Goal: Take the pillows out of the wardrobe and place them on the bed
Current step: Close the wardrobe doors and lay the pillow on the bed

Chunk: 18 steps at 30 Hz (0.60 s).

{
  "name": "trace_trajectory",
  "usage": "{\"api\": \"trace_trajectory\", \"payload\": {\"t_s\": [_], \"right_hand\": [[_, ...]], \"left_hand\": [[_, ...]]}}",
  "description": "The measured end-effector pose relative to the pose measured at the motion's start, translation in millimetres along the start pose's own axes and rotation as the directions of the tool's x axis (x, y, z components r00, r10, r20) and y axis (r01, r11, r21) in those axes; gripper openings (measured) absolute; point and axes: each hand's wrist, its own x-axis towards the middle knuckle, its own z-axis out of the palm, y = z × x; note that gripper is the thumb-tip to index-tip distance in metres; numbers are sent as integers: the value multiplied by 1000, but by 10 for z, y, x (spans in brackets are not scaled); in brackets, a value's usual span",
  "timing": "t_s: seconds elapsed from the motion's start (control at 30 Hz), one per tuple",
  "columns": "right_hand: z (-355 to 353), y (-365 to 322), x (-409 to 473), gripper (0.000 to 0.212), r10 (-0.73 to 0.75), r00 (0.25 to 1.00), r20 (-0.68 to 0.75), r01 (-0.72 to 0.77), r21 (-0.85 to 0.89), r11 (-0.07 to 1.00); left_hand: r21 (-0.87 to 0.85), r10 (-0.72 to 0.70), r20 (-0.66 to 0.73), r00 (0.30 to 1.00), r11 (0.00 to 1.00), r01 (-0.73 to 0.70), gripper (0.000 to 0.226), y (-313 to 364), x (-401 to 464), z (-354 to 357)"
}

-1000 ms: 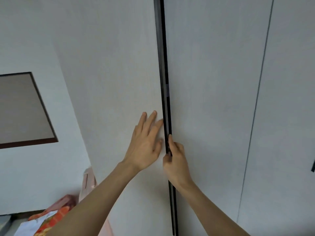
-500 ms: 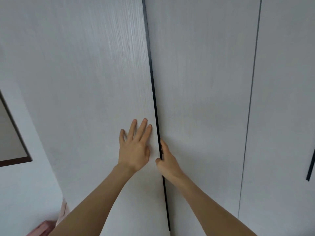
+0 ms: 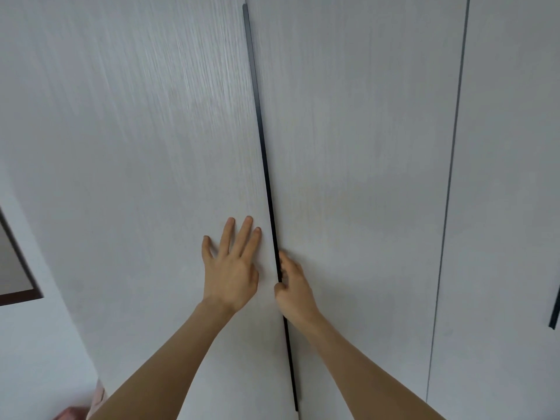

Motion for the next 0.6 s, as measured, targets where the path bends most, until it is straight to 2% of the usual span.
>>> {"api": "trace_trajectory", "payload": {"t_s": [0.07, 0.13, 0.2, 0.3, 0.4, 0.53, 0.6], "right_hand": [[-1, 44, 14, 66, 19, 1000, 12, -20, 52, 998], [19, 73, 26, 62, 14, 1000, 12, -15, 81, 997], [73, 76, 47, 52, -12, 998, -69, 17, 70, 997], [173, 13, 101, 34, 17, 967, -254, -22, -17, 1000], [208, -31, 132, 25, 9, 923, -386, -60, -120, 991], [202, -62, 162, 24, -58, 928, -369, -56, -291, 955], [197, -89, 157, 21, -148, 905, -399, -22, -390, 921]], "left_hand": [[2, -19, -15, 1000, 1000, 19, 56, 15, 4, 29], [2, -30, -28, 999, 1000, 30, 58, 21, 7, 47], [-13, -30, -47, 998, 999, 29, 58, 11, 13, 48], [-28, -21, -78, 997, 999, 19, 57, -25, -4, 32], [-26, -13, -91, 996, 1000, 11, 65, -66, -38, 23], [11, -14, -66, 998, 1000, 15, 72, -141, -54, 51], [40, -3, -46, 999, 999, 5, 77, -164, -69, 78]]}}
